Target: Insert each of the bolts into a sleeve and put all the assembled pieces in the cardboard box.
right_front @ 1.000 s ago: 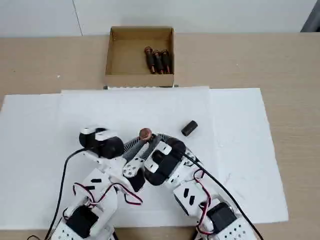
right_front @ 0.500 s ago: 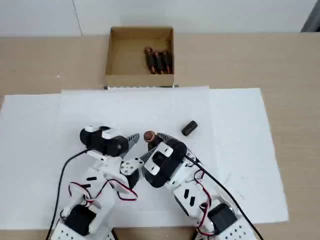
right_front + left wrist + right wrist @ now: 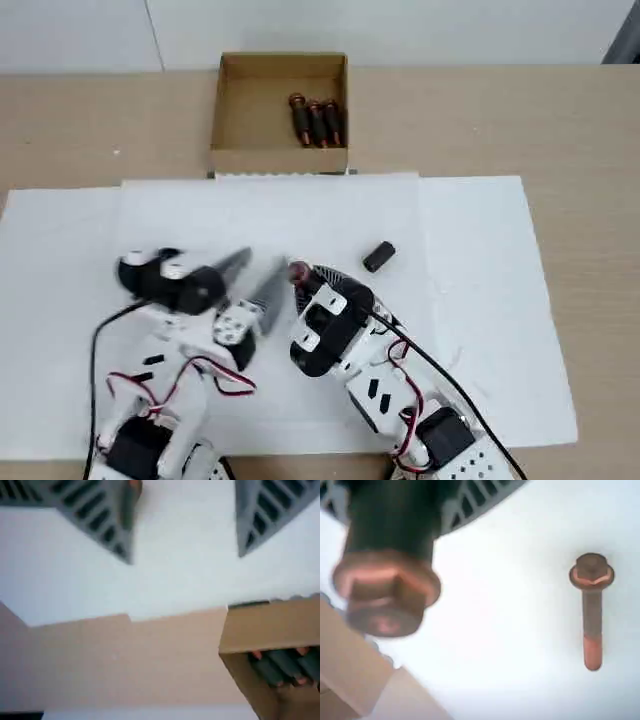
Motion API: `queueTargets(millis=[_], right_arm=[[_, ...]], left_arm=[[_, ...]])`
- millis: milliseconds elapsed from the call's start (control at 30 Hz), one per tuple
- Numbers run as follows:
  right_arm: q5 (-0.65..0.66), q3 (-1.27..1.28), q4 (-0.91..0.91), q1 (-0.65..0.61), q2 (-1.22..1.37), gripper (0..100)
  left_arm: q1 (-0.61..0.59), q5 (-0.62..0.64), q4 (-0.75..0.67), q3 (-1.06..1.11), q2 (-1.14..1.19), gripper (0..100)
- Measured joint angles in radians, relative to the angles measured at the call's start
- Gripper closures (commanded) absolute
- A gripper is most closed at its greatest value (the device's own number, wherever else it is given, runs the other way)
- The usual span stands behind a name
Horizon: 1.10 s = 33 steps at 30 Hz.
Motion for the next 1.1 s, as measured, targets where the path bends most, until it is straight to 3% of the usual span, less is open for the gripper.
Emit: queueTargets(millis=[200, 467, 633, 767, 1100], right_arm=[[0.000, 0.000, 0.000, 0.000, 0.000, 99.5], [-0.051, -0.002, 0.032, 0.057, 0.000, 99.5], [-0.181, -0.032, 0.207, 0.170, 0.000, 99.5], [-0.255, -0.147, 0.342, 0.186, -0.002, 99.5], [-0.288, -0.405, 0.459, 0.189, 0.095, 99.5]], left_arm=[[-0.118, -0.109, 0.002, -0.049, -0.002, 99], [-0.315, -0.295, 0.002, 0.147, 0.000, 99], [-0.388, -0.319, 0.002, 0.250, 0.000, 99], [-0.411, -0.321, 0.012, 0.292, 0.002, 99], [-0.416, -0.304, 0.075, 0.293, 0.002, 99]])
